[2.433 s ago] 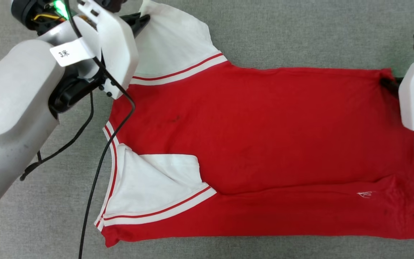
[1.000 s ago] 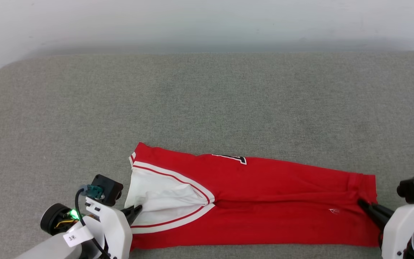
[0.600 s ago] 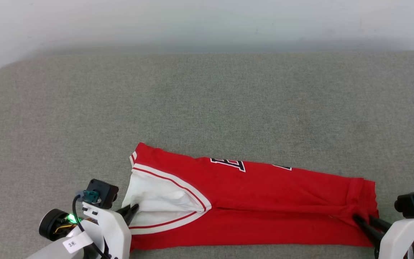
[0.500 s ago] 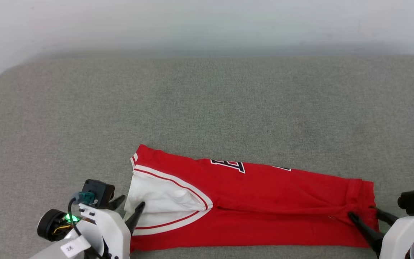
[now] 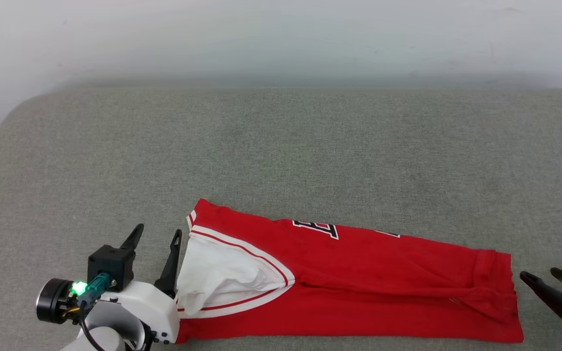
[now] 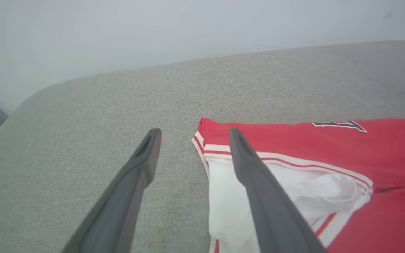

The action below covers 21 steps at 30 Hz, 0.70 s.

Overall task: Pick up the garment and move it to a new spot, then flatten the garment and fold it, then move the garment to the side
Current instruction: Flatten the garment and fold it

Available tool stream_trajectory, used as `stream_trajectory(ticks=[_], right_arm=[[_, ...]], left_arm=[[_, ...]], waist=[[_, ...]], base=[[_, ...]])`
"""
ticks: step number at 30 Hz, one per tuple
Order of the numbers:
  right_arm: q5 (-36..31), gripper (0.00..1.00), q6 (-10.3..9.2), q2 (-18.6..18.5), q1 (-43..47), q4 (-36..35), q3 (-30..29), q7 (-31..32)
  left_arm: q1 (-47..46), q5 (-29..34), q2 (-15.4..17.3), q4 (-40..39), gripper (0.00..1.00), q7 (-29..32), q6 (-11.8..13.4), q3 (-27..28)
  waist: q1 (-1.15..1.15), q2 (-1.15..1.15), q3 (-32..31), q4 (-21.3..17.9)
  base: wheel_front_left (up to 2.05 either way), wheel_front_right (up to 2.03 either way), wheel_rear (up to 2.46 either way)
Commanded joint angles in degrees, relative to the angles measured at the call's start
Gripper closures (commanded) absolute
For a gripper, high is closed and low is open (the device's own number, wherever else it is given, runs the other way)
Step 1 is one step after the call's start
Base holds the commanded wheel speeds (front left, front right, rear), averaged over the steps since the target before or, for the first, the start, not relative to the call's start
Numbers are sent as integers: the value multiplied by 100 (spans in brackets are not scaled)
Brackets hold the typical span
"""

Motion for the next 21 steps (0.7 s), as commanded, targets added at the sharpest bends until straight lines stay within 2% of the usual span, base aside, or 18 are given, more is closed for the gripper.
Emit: stream_trajectory(ticks=[1, 5, 10, 21], right_arm=[[175, 0, -5, -75, 31, 80, -81, 243], [487, 0, -4, -129, -115, 316, -110, 818], [591, 0, -4, 52, -331, 687, -31, 1036], [761, 0, -4, 533, -637, 1464, 591, 786]], left_arm=[[77, 140, -61, -5, 0, -72, 127, 115], [147, 440, -232, 16, 0, -128, 327, 379], [331, 1021, -497, -129, 0, -137, 471, 903], [1046, 2156, -1186, -354, 0, -135, 342, 2115]], waist=[[0, 0, 23, 44], [0, 0, 87, 122], [0, 0, 172, 236], [0, 0, 296, 404]], base=[[0, 0, 0], [0, 0, 0], [0, 0, 0], [0, 0, 0]])
